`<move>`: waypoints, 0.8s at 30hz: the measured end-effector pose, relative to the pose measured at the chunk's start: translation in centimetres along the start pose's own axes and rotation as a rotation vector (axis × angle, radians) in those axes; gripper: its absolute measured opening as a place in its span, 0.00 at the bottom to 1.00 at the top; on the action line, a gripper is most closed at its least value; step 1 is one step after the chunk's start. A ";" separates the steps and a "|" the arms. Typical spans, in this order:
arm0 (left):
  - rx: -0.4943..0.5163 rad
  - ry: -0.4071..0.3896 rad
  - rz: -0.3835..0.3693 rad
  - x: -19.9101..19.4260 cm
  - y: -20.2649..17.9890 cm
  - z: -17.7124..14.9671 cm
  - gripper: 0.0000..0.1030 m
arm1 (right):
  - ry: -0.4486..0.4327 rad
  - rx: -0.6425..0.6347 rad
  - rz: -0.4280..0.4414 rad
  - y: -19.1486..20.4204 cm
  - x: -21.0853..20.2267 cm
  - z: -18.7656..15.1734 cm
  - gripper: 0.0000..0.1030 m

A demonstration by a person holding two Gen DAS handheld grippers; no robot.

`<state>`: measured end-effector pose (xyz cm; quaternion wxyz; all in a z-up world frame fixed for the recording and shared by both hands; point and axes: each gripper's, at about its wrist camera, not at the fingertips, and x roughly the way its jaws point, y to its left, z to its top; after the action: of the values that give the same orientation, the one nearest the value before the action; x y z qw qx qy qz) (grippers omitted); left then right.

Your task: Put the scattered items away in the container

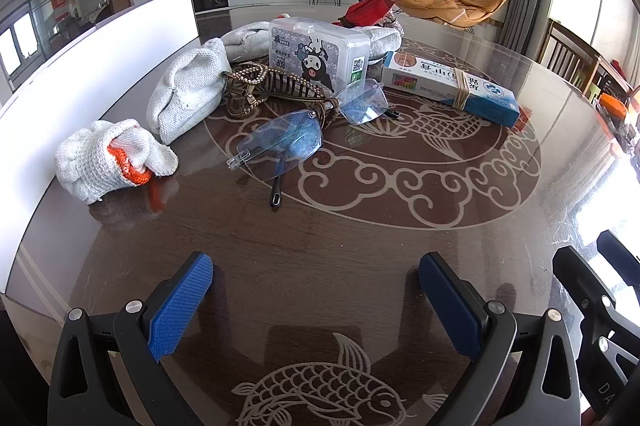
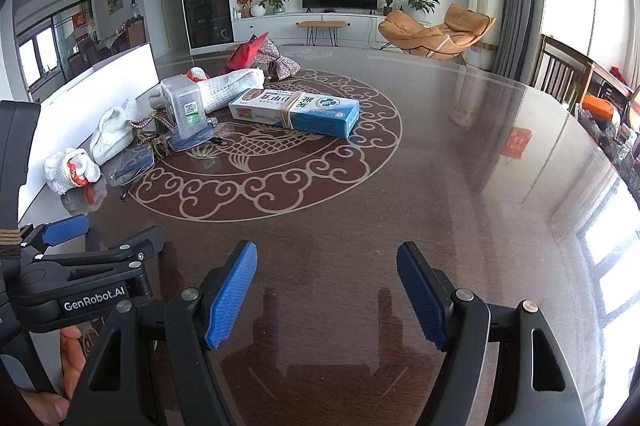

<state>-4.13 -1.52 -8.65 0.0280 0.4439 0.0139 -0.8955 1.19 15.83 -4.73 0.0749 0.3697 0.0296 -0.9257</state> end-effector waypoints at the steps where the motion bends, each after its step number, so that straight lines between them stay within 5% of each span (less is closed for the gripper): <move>1: -0.001 0.000 0.000 0.0 0.0 0.0 1.00 | 0.002 -0.001 -0.001 0.0 0.0 0.0 0.72; 24: -0.001 0.000 0.001 0.0 0.0 0.0 1.00 | 0.011 -0.024 -0.020 0.5 0.2 0.0 0.72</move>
<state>-4.14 -1.53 -8.66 0.0287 0.4439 0.0140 -0.8955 1.09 15.32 -4.89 0.0700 0.3735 0.0448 -0.9239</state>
